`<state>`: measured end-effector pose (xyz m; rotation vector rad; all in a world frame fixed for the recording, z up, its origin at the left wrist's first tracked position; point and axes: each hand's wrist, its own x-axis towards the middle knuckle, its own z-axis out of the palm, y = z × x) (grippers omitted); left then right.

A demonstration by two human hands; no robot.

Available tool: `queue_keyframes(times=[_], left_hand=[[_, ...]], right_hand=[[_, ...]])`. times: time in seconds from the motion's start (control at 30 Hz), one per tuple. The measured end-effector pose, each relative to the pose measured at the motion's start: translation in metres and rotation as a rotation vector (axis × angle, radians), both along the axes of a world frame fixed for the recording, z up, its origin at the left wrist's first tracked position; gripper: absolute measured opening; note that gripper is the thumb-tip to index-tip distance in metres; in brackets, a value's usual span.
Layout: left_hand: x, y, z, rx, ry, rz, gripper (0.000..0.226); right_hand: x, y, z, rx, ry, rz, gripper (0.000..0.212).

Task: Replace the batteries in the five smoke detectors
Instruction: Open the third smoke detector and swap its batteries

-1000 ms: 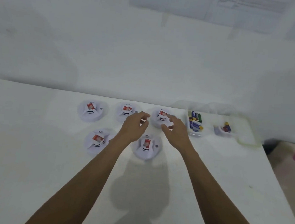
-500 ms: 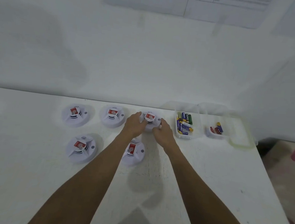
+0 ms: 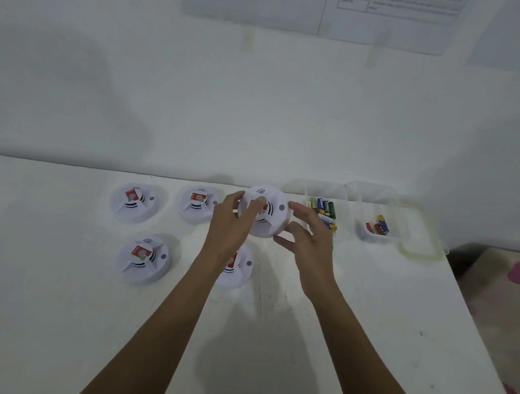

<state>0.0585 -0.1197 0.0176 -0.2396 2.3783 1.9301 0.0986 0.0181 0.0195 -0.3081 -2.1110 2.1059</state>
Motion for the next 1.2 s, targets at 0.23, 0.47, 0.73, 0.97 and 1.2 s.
queue_keyframes(times=[0.23, 0.47, 0.73, 0.97, 1.2], left_hand=[[0.055, 0.013, 0.029, 0.412, -0.181, -0.060, 0.045], [0.092, -0.008, 0.033, 0.971, -0.269, -0.228, 0.060], [0.117, -0.018, 0.029, 1.094, -0.274, -0.204, 0.058], [0.125, -0.022, 0.025, 1.059, -0.248, -0.173, 0.057], [0.129, -0.023, 0.026, 1.033, -0.194, -0.160, 0.056]], right_hand=[[0.051, 0.002, 0.028, 0.102, 0.145, 0.120, 0.029], [0.097, -0.011, 0.042, 0.518, 0.366, 0.117, 0.021], [0.120, -0.041, 0.050, 0.830, 0.222, -0.009, 0.066], [0.130, -0.059, 0.058, 0.836, 0.116, 0.009, 0.074], [0.125, -0.068, 0.060, 0.864, 0.074, 0.060, 0.075]])
